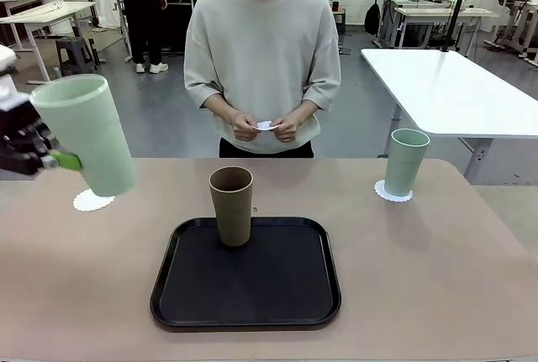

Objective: Place coasters on the table and set cups on them.
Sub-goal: Take one Reusable plastic cup from the Flat Tray and place it on a coaster set by the human.

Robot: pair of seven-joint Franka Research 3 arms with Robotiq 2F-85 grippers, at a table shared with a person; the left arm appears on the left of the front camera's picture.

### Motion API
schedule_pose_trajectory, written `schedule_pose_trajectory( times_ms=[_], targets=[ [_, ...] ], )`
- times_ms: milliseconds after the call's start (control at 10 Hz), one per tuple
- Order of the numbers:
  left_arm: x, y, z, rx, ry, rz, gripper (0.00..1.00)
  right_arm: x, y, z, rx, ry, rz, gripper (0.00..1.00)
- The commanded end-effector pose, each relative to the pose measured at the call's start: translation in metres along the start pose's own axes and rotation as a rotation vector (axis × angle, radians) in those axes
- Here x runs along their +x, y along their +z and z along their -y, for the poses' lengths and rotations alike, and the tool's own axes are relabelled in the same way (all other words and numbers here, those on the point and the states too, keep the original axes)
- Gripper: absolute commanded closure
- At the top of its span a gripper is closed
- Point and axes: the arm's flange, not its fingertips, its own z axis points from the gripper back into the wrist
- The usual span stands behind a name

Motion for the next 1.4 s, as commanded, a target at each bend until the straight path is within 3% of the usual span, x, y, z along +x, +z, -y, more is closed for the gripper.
schedule_pose_trajectory(
  times_ms=[0, 900, 1000, 1300],
  targets=[
    [0.013, 0.001, -0.001, 0.085, 0.072, -0.017, 0.27, 0.0, 0.001, -0.001, -0.001, -0.015, 0.002, 0.0],
    [0.017, 0.012, 0.0, 0.085, 0.075, -0.024, 0.27, 0.0, 0.001, -0.001, -0.001, -0.015, 0.002, 0.0],
    [0.014, 0.012, -0.003, 0.092, 0.084, -0.025, 0.15, 0.0, 0.001, -0.001, -0.001, -0.015, 0.002, 0.0],
    [-0.001, 0.081, -0.054, 0.122, 0.07, 0.025, 0.15, 0.0, 0.001, -0.001, -0.001, -0.015, 0.002, 0.0]
  ],
)
